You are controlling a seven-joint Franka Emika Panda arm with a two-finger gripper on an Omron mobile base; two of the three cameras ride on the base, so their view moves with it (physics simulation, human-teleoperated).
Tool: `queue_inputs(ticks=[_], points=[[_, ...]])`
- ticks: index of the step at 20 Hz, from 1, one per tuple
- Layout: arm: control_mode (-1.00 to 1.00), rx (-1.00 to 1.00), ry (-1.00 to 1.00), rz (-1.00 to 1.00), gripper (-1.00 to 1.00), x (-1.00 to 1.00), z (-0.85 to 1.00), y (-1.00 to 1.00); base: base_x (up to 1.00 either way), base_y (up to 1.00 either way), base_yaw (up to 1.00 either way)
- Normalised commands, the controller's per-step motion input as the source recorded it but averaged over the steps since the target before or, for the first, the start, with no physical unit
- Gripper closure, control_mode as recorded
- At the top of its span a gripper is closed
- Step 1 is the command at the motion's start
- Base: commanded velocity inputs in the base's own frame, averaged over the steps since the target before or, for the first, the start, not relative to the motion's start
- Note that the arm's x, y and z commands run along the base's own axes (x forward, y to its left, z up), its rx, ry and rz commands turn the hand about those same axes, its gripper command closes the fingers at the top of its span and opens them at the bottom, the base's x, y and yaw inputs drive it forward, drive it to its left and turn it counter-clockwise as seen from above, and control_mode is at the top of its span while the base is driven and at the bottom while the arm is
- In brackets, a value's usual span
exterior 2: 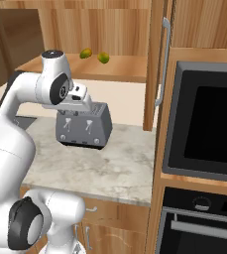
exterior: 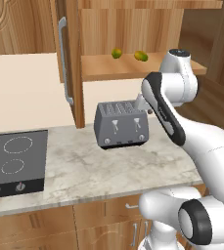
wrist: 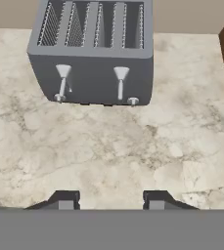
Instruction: Pick the mangos from the cabinet and place them in one bowl. Pick the carrot from the sink and place it in the other bowl.
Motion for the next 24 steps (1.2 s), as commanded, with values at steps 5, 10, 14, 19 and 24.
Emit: queue_inputs(ticks=[5,10,14,19,24], points=[[-1.0,0.0,-0.06,0.0,-1.0,-0.2,0.1,0.01,0.0,0.0,0.0],[-1.0,0.0,-0.18,0.0,-1.0,-0.2,0.39,0.0,0.0,0.0,0.0],[-1.0,0.0,-0.23,0.0,-1.0,-0.19,0.47,0.0,0.0,0.0,0.0],[-1.0,0.0,-0.26,0.0,-1.0,-0.06,0.6,0.0,0.0,0.0,0.0],[-1.0,0.0,-0.24,0.0,-1.0,0.0,0.72,0.0,0.0,0.0,0.0]])
